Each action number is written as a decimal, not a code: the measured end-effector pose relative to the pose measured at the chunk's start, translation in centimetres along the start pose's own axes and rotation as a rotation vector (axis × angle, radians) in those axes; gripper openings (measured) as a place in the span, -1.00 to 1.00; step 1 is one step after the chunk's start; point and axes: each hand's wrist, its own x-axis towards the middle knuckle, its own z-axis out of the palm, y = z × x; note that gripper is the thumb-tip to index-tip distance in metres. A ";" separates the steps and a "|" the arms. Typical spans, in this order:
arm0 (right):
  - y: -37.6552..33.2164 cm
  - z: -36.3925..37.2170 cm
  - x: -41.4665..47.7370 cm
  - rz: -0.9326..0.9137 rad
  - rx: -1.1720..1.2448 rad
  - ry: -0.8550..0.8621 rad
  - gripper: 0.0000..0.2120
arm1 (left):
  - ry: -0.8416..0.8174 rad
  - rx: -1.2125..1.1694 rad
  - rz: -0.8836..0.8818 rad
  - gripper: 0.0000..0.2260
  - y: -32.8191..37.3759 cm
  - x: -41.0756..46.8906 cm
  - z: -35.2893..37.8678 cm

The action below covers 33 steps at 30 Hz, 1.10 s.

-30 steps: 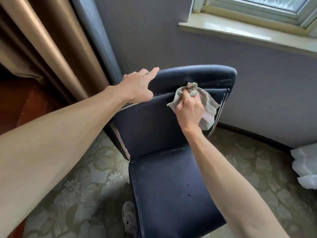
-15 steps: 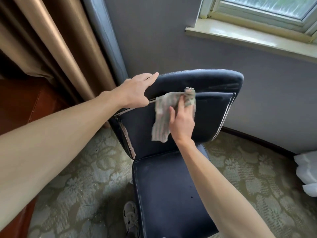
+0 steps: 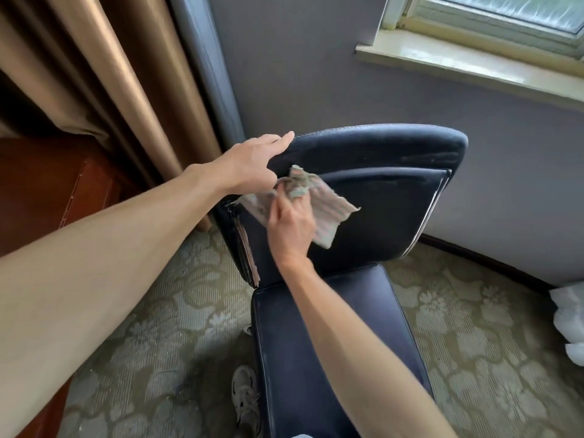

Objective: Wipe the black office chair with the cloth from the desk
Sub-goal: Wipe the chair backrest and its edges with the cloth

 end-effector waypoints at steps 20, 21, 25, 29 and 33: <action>-0.6 -0.8 1.7 0.250 0.004 0.059 -0.77 | -0.034 0.002 -0.035 -0.11 0.1 -0.2 -0.4; -1.9 -0.1 0.6 0.197 0.023 0.048 -0.80 | -0.031 0.002 -0.038 -0.11 0.0 -0.2 -0.4; -3.4 1.0 -2.1 0.073 0.052 -0.033 -0.79 | 0.005 0.017 -0.024 -0.12 -0.2 -0.6 -0.2; 0.6 -1.5 -0.4 -0.092 -0.107 0.018 -0.85 | 0.022 0.096 0.019 -0.11 -0.3 -0.6 0.1; 5.4 -4.4 3.7 0.173 -0.154 0.129 -0.79 | 0.018 0.154 0.023 -0.09 -0.7 -0.9 0.2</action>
